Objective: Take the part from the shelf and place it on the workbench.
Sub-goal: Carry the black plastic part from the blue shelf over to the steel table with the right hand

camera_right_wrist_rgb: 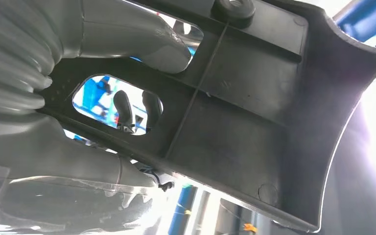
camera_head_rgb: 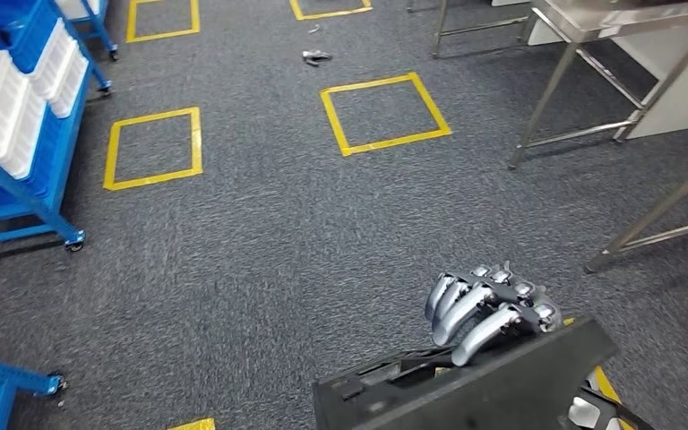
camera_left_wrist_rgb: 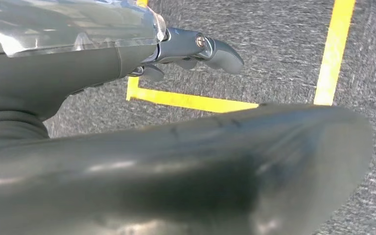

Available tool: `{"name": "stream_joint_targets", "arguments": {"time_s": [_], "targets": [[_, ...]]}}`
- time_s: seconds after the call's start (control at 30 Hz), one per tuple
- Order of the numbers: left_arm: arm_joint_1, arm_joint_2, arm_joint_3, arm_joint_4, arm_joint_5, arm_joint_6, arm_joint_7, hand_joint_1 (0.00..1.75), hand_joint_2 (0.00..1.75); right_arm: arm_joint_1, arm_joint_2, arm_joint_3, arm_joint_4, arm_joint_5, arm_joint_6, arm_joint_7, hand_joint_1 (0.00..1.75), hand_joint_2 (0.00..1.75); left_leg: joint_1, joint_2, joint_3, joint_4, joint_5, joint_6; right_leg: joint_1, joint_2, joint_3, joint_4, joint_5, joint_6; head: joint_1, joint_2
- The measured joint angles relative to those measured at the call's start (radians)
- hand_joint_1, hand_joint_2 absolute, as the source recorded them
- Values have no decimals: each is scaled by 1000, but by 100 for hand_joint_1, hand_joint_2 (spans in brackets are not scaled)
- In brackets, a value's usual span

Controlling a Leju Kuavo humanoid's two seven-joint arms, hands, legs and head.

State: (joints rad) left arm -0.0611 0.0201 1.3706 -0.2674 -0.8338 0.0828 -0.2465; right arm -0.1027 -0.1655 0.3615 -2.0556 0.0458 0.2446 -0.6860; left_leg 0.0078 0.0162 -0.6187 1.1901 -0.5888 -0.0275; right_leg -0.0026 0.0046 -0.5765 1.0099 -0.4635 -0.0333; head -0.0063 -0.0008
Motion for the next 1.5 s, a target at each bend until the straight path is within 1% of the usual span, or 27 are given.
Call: {"name": "stream_joint_targets", "arguments": {"time_s": [0.03, 0.07, 0.1, 0.17, 0.2, 0.27, 0.3, 0.4, 0.53, 0.57, 0.63, 0.7, 0.73, 0.8, 0.87, 0.9, 0.97, 1.0, 1.03, 1.1, 1.17, 1.2, 1.27, 1.33, 1.4, 1.47, 1.5], "targets": [[2, 0, 0, 0, -2, -2, 0, 0, 0, -2, 1, 0, -1, -17, 14, -4, 127, 175, 1, -7, -30, 64, -24, -2, 0, 12, -1, 1, 0, -1, 0, 0], [3, 0, 0, 0, -5, -4, -2, 0, 0, -3, 1, 0, -2, -34, 29, -7, 127, 175, 1, -8, -48, 99, -28, -3, 0, 25, -1, 3, 0, -2, 0, 0], [3, 0, 0, 0, -9, -8, -5, 0, 0, -6, 2, -1, -4, -50, 44, -7, 127, 175, 3, -9, -47, 96, -12, -4, 0, 39, -1, 5, 0, -1, 0, 0], [0, 0, -1, 0, -14, -15, -13, 0, 0, -15, 4, -7, -13, -73, 69, -7, 127, 175, 7, -25, 2, -15, 59, -3, -2, 65, -2, 12, -2, 2, 0, 0], [-2, 1, -2, 0, -16, -18, -16, 0, 0, -21, 7, -11, -17, -81, 79, -8, 127, 175, 10, -51, 31, -81, 85, -1, -1, 77, -4, 16, -3, 6, 0, 0], [-4, 2, -2, 0, -17, -23, -22, 0, 0, -32, 12, -17, -23, -93, 93, -8, 127, 175, 13, -93, 65, -158, 104, 3, -3, 101, -14, 23, -2, 17, 1, 0], [-5, 2, -2, 0, -17, -25, -25, 0, 0, -36, 15, -19, -26, -97, 98, -8, 127, 175, 12, -100, 68, -163, 100, 7, -5, 112, -19, 24, 0, 24, 1, 0], [-9, 3, -2, 0, -12, -29, -28, 0, 0, -39, 21, -24, -38, -100, 102, -8, 127, 175, 14, -71, 70, -175, 109, 23, -8, 129, -26, 22, 5, 40, 1, 0], [-12, 3, -2, 0, -10, -30, -29, 0, 0, -40, 21, -25, -40, -100, 102, -8, 127, 175, 18, -63, 72, -180, 112, 29, -8, 123, -27, 25, 3, 42, 1, 0], [-12, 3, -2, 0, -10, -30, -29, 0, 0, -40, 21, -25, -41, -100, 102, -8, 127, 175, 18, -62, 72, -180, 113, 30, -8, 119, -27, 26, 2, 42, 1, 0], [-14, 3, -2, 0, -7, -30, -31, 0, 0, -44, 22, -26, -43, -102, 102, -8, 127, 175, 17, -54, 73, -183, 114, 34, -6, 81, -38, 49, -15, 45, 4, 0], [-12, 4, -2, 0, 1, -29, -34, 0, 0, -49, 25, -26, -45, -106, 106, -8, 127, 175, 14, -33, 73, -185, 115, 40, -4, 29, -81, 139, -67, 49, 8, 0], [-10, 4, 0, 0, 7, -26, -36, 0, 0, -50, 26, -26, -44, -109, 110, -8, 127, 175, 12, -16, 72, -185, 114, 42, -6, 16, -114, 207, -95, 52, 9, 0], [-11, 1, 7, 1, 19, -18, -36, 0, 0, -64, 32, -26, -42, -117, 117, -6, 127, 175, 9, 30, 77, -183, 108, 37, -7, -33, -91, 170, -61, 52, 9, 0], [-14, -2, 14, 2, 24, -11, -30, 0, 0, -85, 38, -24, -39, -123, 118, 2, 127, 175, 4, 67, 82, -180, 100, 25, 0, -78, -24, 36, 2, 45, 9, 0], [-15, -3, 15, 3, 24, -8, -24, 0, 0, -91, 41, -23, -39, -125, 118, 8, 127, 175, 1, 77, 83, -180, 98, 20, 5, -83, -18, 20, 0, 40, 9, 0], [-17, -5, 17, 3, 21, -1, -13, 0, 0, -99, 45, -21, -38, -129, 118, 25, 127, 175, 1, 96, 87, -181, 94, 10, 6, -61, -20, 16, 2, 30, 8, 0], [-20, -7, 17, 4, 20, 1, -10, 0, 0, -104, 47, -19, -38, -130, 118, 32, 127, 175, 3, 89, 87, -175, 87, 4, 4, -51, -18, 12, 4, 25, 8, 0], [-22, -9, 17, 4, 18, 0, -9, 0, 0, -111, 49, -16, -37, -131, 118, 36, 127, 175, 5, 71, 80, -155, 71, 0, 1, -40, -17, 8, 7, 19, 8, 0], [-22, -12, 17, 6, 14, -11, -17, 0, 0, -123, 56, -9, -32, -132, 120, 40, 127, 175, 8, 21, 36, -57, 15, -6, -2, -21, -15, 3, 10, 10, 6, 0], [-17, -15, 17, 8, 13, -28, -30, 0, 0, -125, 61, 2, -23, -131, 120, 46, 127, 175, 8, -1, -22, 58, -28, -8, -1, 3, -16, 5, 11, 6, 5, 0], [-15, -16, 17, 9, 13, -35, -35, 0, 0, -125, 62, 7, -18, -130, 120, 49, 127, 175, 8, -5, -35, 80, -23, -8, -1, 17, -16, 7, 11, 6, 5, 0], [-15, -19, 17, 9, 12, -42, -40, 0, 0, -125, 66, 14, -10, -128, 120, 58, 127, 175, 11, -13, -14, 20, 35, -8, -2, 44, -17, 12, 9, 8, 5, 0], [-16, -22, 17, 10, 9, -43, -38, 0, 0, -126, 72, 19, -6, -128, 119, 71, 127, 175, 17, -50, 33, -97, 92, -5, -2, 67, -19, 20, 6, 14, 5, 0], [-16, -29, 16, 11, 7, -43, -33, 0, 0, -130, 80, 24, -1, -129, 119, 85, 127, 175, 18, -82, 57, -154, 103, 3, -4, 88, -28, 26, 7, 26, 5, 0], [-18, -38, 16, 13, 5, -44, -28, 0, 0, -133, 86, 27, 3, -129, 119, 98, 127, 175, 15, -74, 60, -160, 103, 14, -8, 108, -36, 24, 13, 40, 5, 0], [-20, -43, 15, 13, 1, -45, -27, 0, 0, -134, 88, 28, 3, -129, 119, 103, 127, 175, 15, -64, 61, -164, 106, 21, -9, 105, -38, 27, 12, 45, 5, 0]]}}
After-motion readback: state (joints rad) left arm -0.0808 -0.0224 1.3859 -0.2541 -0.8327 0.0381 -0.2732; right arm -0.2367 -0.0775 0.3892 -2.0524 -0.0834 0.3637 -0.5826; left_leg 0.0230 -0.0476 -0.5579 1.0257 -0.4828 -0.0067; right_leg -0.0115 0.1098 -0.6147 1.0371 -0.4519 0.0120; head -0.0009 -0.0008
